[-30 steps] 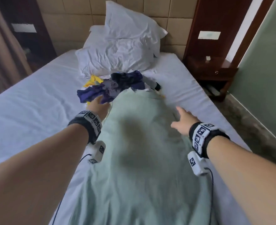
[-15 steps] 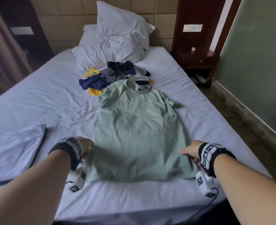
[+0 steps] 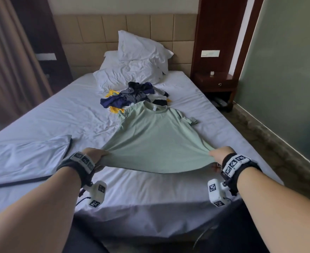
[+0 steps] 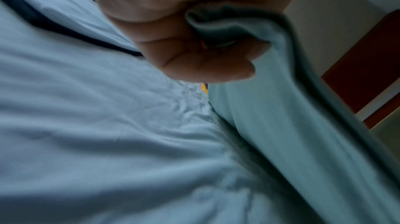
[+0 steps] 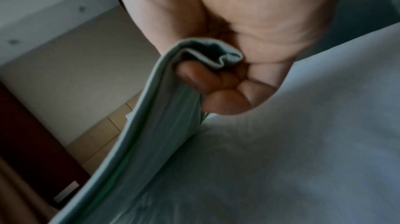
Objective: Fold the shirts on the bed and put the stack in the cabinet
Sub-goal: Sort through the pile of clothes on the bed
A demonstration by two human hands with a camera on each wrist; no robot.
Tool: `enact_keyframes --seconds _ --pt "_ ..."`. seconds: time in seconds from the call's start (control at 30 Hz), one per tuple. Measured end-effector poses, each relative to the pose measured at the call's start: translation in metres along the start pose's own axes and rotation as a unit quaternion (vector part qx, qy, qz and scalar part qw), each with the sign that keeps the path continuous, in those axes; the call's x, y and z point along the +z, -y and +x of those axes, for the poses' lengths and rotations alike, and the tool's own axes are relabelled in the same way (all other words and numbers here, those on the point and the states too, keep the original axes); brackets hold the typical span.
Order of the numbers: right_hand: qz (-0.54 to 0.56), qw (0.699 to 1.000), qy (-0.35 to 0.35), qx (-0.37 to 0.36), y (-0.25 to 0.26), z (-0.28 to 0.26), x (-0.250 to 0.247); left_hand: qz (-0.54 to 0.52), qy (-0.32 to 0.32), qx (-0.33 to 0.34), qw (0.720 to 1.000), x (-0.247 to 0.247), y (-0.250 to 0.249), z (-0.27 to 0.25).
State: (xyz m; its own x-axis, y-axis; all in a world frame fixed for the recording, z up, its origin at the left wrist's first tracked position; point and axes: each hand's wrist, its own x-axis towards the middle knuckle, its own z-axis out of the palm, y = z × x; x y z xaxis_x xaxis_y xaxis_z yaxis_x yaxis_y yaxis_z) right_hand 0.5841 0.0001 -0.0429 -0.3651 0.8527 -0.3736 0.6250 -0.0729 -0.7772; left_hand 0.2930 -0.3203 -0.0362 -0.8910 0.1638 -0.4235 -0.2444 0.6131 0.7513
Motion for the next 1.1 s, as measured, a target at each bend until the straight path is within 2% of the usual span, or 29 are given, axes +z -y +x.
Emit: enact_keyframes --seconds 0.07,0.2,0.37,0.5,0.73,0.8,0.93,1.0,1.1 --pt "0.039 0.999 -0.015 0.018 -0.001 -0.007 -0.003 -0.025 -0.002 0.004 1.0 -0.005 0.002 -0.003" --pt "0.026 0.999 -0.02 0.017 -0.008 -0.026 -0.006 -0.001 0.006 0.016 1.0 -0.023 0.018 -0.02" --pt "0.031 0.999 0.011 0.042 -0.018 -0.045 -0.012 0.051 0.014 0.001 0.999 -0.029 0.04 -0.032" --pt "0.029 0.999 0.01 0.044 -0.025 -0.053 -0.016 0.104 0.009 0.007 0.995 -0.031 0.045 -0.044" --pt "0.02 0.999 0.028 0.038 -0.034 -0.063 -0.022 0.129 0.006 0.006 0.992 -0.036 0.044 -0.061" --pt "0.006 0.998 0.043 0.047 -0.038 -0.065 -0.025 0.188 -0.004 0.009 0.982 -0.038 0.048 -0.053" --pt "-0.086 0.993 0.07 0.044 -0.04 -0.073 -0.029 0.275 0.029 -0.031 0.961 -0.036 0.049 -0.056" --pt "-0.154 0.986 0.063 0.029 -0.036 -0.074 -0.034 0.348 0.004 0.013 0.937 -0.034 0.039 -0.067" --pt "-0.167 0.984 0.06 0.028 -0.034 -0.059 -0.037 0.351 -0.01 0.045 0.935 -0.029 0.02 -0.056"
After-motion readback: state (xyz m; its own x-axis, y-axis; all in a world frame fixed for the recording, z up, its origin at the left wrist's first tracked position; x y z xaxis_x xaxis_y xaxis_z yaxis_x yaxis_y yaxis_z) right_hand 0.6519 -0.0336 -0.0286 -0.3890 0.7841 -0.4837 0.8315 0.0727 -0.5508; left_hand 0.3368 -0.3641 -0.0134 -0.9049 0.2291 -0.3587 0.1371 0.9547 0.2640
